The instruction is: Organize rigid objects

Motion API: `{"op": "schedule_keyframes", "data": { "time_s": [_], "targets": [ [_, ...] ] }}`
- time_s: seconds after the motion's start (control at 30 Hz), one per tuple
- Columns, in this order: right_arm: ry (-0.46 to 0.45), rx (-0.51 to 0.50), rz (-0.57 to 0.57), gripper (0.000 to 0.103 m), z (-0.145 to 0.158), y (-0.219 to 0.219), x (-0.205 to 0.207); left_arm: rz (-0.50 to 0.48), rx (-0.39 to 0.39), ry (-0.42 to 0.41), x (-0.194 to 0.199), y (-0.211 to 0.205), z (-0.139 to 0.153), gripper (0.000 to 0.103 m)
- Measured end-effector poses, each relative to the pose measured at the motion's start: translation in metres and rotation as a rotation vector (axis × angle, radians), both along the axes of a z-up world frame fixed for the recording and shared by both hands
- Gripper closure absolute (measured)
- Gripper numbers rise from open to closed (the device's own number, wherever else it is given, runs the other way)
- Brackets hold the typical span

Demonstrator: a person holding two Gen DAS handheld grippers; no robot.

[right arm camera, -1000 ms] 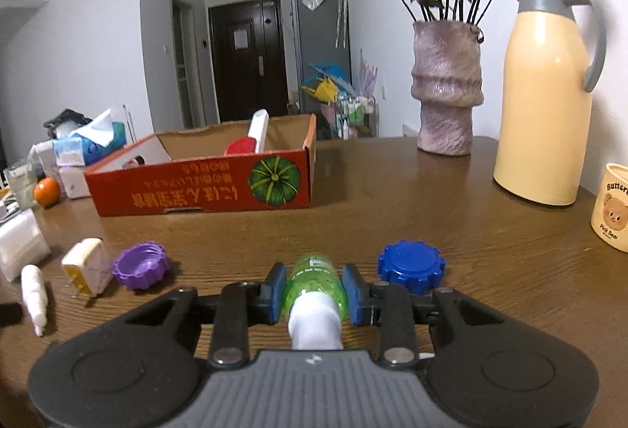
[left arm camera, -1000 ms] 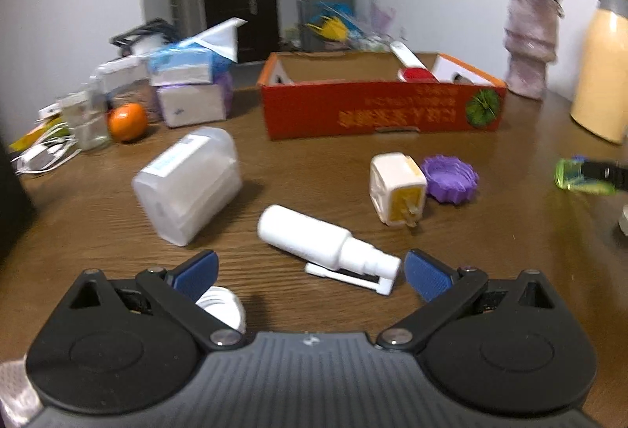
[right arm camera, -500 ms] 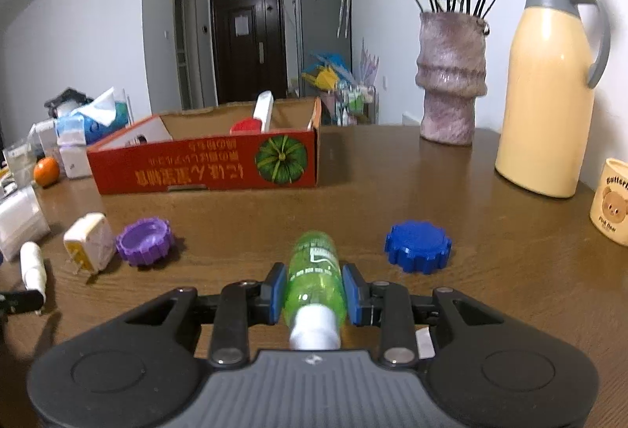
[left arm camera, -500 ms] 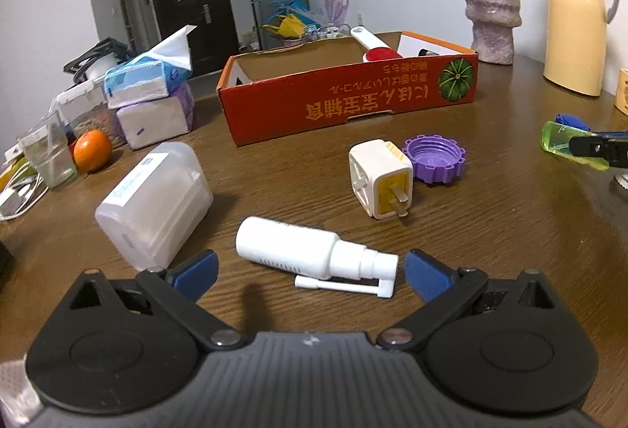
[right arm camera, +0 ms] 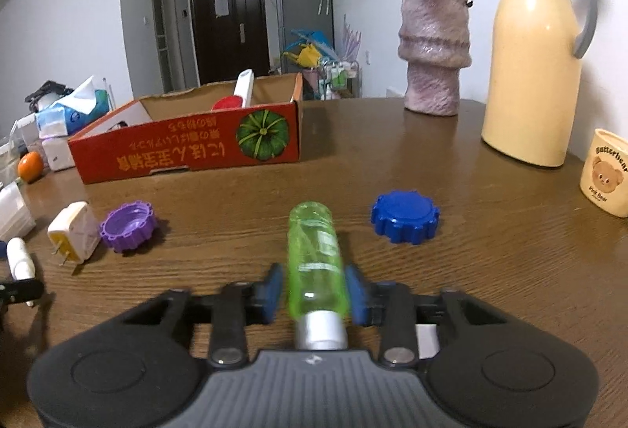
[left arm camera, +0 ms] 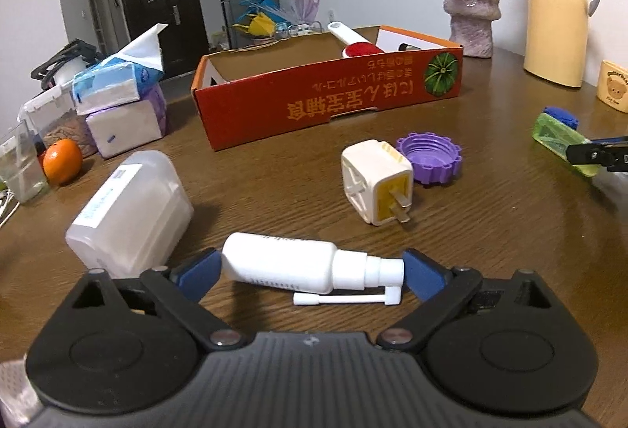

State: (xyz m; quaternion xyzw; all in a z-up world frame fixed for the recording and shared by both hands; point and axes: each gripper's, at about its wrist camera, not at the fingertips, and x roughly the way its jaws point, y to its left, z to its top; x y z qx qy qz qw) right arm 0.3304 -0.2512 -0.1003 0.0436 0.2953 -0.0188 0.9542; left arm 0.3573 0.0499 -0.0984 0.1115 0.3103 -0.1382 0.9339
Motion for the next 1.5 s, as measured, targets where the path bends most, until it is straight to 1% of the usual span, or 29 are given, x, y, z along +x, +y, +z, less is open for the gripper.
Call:
{"op": "schedule_keyframes", "data": {
  "time_s": [0.03, 0.07, 0.1, 0.13, 0.2, 0.3, 0.37, 0.43, 0.5, 0.57, 0.6, 0.67, 0.73, 0.9, 1.1, 1.2, 1.27, 1.3, 1.33, 1.5],
  "targets": [
    [-0.001, -0.005, 0.001, 0.073, 0.000, 0.002, -0.001, -0.003, -0.001, -0.002, -0.001, 0.000, 0.000, 0.006],
    [-0.001, -0.008, 0.003, 0.073, 0.000, 0.003, -0.001, -0.007, -0.003, -0.007, -0.002, 0.000, 0.001, 0.014],
    [-0.004, -0.004, 0.006, 0.073, 0.000, 0.004, -0.002, -0.017, -0.011, 0.002, -0.002, 0.000, 0.001, 0.042],
    [-0.009, -0.002, 0.008, 0.073, 0.001, 0.005, -0.003, -0.022, -0.021, 0.020, 0.000, 0.000, -0.001, 0.040],
    [-0.024, -0.002, 0.011, 0.073, 0.002, 0.006, -0.006, -0.018, -0.029, 0.020, 0.000, 0.001, -0.001, 0.041],
    [-0.034, -0.001, 0.015, 0.073, 0.003, 0.008, -0.008, -0.018, -0.016, 0.012, 0.000, 0.000, -0.001, 0.040],
    [-0.040, 0.000, 0.017, 0.073, 0.003, 0.009, -0.010, -0.011, -0.001, 0.000, -0.002, -0.002, -0.001, 0.036],
    [-0.045, 0.001, 0.019, 0.073, 0.004, 0.009, -0.011, 0.004, 0.023, -0.024, -0.005, -0.003, 0.000, 0.013],
    [-0.051, 0.002, 0.021, 0.073, 0.004, 0.010, -0.013, 0.017, 0.033, -0.057, -0.009, -0.003, 0.003, 0.010],
    [-0.054, 0.003, 0.022, 0.073, 0.005, 0.011, -0.014, 0.017, 0.038, -0.071, -0.010, -0.002, 0.004, 0.005],
    [-0.053, 0.003, 0.023, 0.073, 0.005, 0.011, -0.014, 0.018, 0.052, -0.080, -0.009, -0.003, 0.005, 0.002],
    [-0.053, 0.004, 0.024, 0.073, 0.005, 0.011, -0.015, 0.007, 0.093, -0.106, -0.008, -0.004, 0.004, 0.001],
    [-0.053, 0.005, 0.024, 0.073, 0.005, 0.011, -0.015, -0.014, 0.119, -0.120, -0.006, -0.001, 0.004, 0.000],
    [-0.055, 0.009, 0.019, 0.073, 0.004, 0.010, -0.019, -0.132, 0.153, -0.113, 0.002, 0.008, -0.002, 0.000],
    [-0.073, 0.012, -0.009, 0.073, 0.006, 0.010, -0.034, -0.236, 0.132, -0.117, 0.016, 0.013, -0.003, 0.000],
    [-0.069, 0.012, -0.021, 0.073, 0.005, 0.010, -0.036, -0.262, 0.122, -0.088, 0.025, 0.016, -0.005, 0.000],
    [-0.061, 0.015, -0.027, 0.073, 0.005, 0.011, -0.034, -0.272, 0.091, -0.064, 0.030, 0.020, -0.005, 0.000],
    [-0.057, 0.015, -0.029, 0.073, 0.004, 0.011, -0.033, -0.279, 0.078, -0.055, 0.031, 0.021, -0.005, 0.001],
    [-0.053, 0.015, -0.029, 0.073, 0.004, 0.012, -0.033, -0.287, 0.069, -0.044, 0.032, 0.022, -0.005, 0.005],
    [-0.040, 0.019, -0.023, 0.073, 0.003, 0.014, -0.031, -0.298, 0.086, -0.064, 0.025, 0.019, -0.005, 0.005]
  ]
}}
